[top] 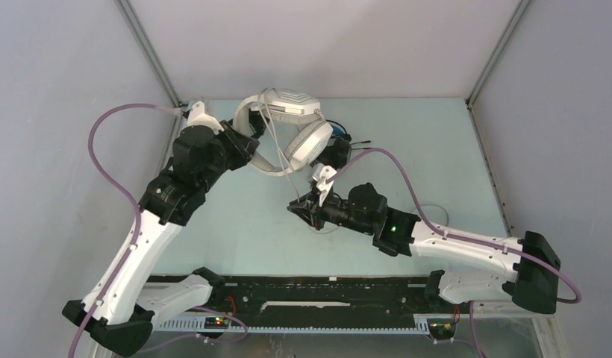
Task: Wrap the headphones
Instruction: Wrap the headphones cable around the headphones.
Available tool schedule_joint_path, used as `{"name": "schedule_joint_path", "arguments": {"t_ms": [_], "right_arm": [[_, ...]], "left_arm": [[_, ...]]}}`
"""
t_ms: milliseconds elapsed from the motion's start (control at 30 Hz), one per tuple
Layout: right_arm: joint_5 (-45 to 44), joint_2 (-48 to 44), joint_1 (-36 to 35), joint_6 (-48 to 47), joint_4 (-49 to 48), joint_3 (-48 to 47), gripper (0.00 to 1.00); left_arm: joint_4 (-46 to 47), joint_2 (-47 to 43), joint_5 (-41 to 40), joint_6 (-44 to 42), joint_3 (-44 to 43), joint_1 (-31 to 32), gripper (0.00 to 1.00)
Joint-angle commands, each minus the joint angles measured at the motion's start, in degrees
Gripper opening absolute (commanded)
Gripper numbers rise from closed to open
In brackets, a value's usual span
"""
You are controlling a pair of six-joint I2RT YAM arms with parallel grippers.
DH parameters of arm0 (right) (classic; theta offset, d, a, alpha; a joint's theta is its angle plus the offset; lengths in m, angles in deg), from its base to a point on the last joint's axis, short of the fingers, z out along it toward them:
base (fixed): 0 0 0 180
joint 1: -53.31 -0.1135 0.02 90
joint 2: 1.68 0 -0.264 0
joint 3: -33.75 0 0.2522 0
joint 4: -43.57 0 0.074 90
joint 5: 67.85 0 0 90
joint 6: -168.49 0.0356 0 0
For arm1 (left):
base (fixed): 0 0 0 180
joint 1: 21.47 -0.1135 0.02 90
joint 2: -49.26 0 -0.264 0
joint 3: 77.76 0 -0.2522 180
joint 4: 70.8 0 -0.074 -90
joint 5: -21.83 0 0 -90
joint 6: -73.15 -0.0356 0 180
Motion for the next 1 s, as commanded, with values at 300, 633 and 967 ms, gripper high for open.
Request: {"name": "schedule_joint_path", "arguments": {"t_ms": [300,633,967], "right_arm": [[1.9,6.7,-0.2,-10.0,-21.2,6.0,0.24],[6.4,13.3,3.0,-11.0,-27.0,6.1,0.33],[7.1,21.1,3.7,-9.8,-30.6,6.2,0.35]], "left_arm": [[4.2,-4.2,2.0,3.2,-6.7,-0.4,0.0],[2.1,-3.3,2.7,2.7,-10.4,-0.4,0.0],[0.3,-3.0,2.4,1.9,-13.2,-0.4,0.0]]}}
